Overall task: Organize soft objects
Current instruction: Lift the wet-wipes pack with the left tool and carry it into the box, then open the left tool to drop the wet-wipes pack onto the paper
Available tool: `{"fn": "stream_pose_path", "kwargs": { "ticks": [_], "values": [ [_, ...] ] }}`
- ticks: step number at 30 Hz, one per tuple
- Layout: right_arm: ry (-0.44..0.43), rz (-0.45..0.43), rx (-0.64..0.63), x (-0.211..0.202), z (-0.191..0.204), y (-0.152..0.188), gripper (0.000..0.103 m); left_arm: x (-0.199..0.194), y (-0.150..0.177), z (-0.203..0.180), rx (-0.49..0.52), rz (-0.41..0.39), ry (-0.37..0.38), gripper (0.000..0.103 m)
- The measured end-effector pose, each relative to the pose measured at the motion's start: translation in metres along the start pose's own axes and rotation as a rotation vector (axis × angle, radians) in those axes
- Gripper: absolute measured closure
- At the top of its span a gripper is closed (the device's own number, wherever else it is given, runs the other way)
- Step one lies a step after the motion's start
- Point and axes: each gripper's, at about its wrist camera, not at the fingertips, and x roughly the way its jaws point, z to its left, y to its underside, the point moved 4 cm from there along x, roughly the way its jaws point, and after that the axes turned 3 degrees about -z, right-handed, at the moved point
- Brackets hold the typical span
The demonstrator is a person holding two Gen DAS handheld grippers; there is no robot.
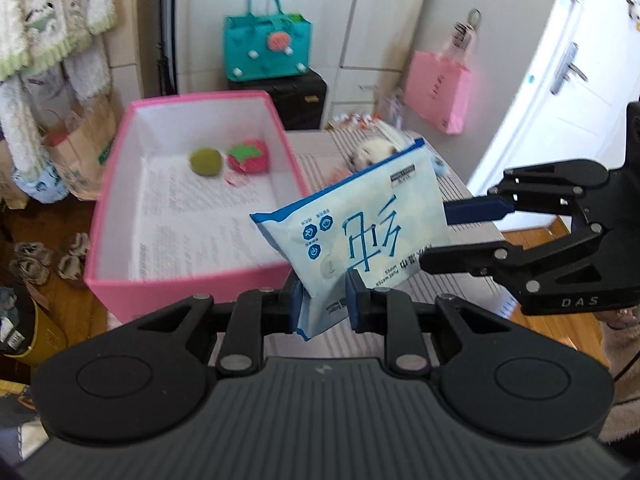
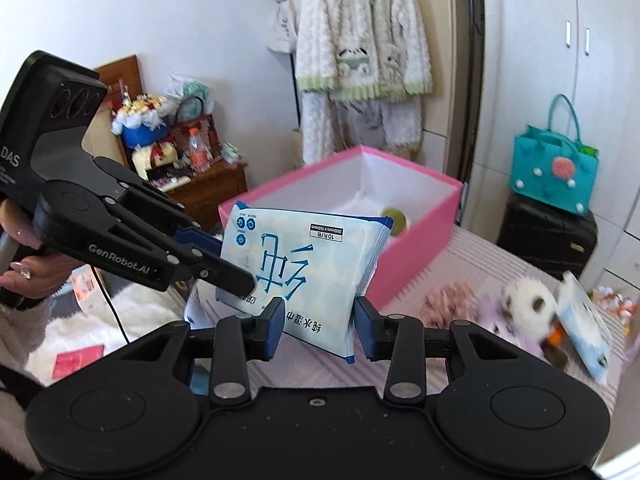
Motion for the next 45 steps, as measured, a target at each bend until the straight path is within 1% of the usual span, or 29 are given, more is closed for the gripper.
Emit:
{"fn": "stream_pose_path", "kwargs": {
  "ticks": [3, 5, 9, 12, 16, 20, 23, 25, 27, 30, 35, 37, 42, 45],
  "values": [
    [-0.022, -0.002, 0.009, 0.015, -0.008, -0.014, 0.064, 0.003, -0.013, 0.015, -0.011, -0.017, -0.026, 0.081],
    [-0.032, 0.007, 0.009, 0.026, -0.010, -0.022, 0.070, 0.007, -0.022, 0.026, -0.020, -0.021, -0.044, 0.081],
    [-0.029, 0.024, 0.002, 0.047, -0.016, -0.039, 0.079, 0.020, -0.043, 0.046, -0.044, -0.026, -0.068, 0.081],
    [-0.010, 0.035, 0.008, 0.066, -0.025, -0.056, 0.082, 0.035, -0.057, 0.063, -0.067, -0.018, -0.082, 0.080],
    [0.018, 0.057, 0.046, 0.100, -0.046, -0.074, 0.082, 0.066, -0.072, 0.086, -0.110, 0.014, -0.109, 0.080],
    [0.035, 0.111, 0.094, 0.140, -0.063, -0.077, 0.082, 0.105, -0.079, 0.107, -0.132, 0.097, -0.132, 0.080],
    [0.044, 0.159, 0.117, 0.165, -0.071, -0.074, 0.082, 0.125, -0.083, 0.118, -0.119, 0.173, -0.145, 0.080],
    [0.041, 0.183, 0.137, 0.176, -0.073, -0.072, 0.082, 0.134, -0.084, 0.121, -0.086, 0.221, -0.161, 0.080],
    [0.047, 0.204, 0.122, 0.184, -0.071, -0.070, 0.082, 0.142, -0.083, 0.122, -0.069, 0.259, -0.184, 0.080],
    [0.060, 0.265, 0.090, 0.195, -0.064, -0.069, 0.082, 0.152, -0.079, 0.122, -0.049, 0.303, -0.198, 0.080],
    [0.105, 0.339, 0.081, 0.206, -0.067, -0.070, 0.082, 0.164, -0.079, 0.121, -0.037, 0.325, -0.189, 0.080],
    [0.119, 0.355, 0.091, 0.210, -0.068, -0.072, 0.080, 0.170, -0.079, 0.124, -0.040, 0.336, -0.187, 0.080],
    [0.089, 0.400, 0.098, 0.215, -0.069, -0.073, 0.079, 0.178, -0.078, 0.137, -0.076, 0.367, -0.172, 0.080],
    [0.082, 0.398, 0.096, 0.217, -0.071, -0.073, 0.079, 0.182, -0.077, 0.139, -0.086, 0.361, -0.171, 0.080]
  ]
}}
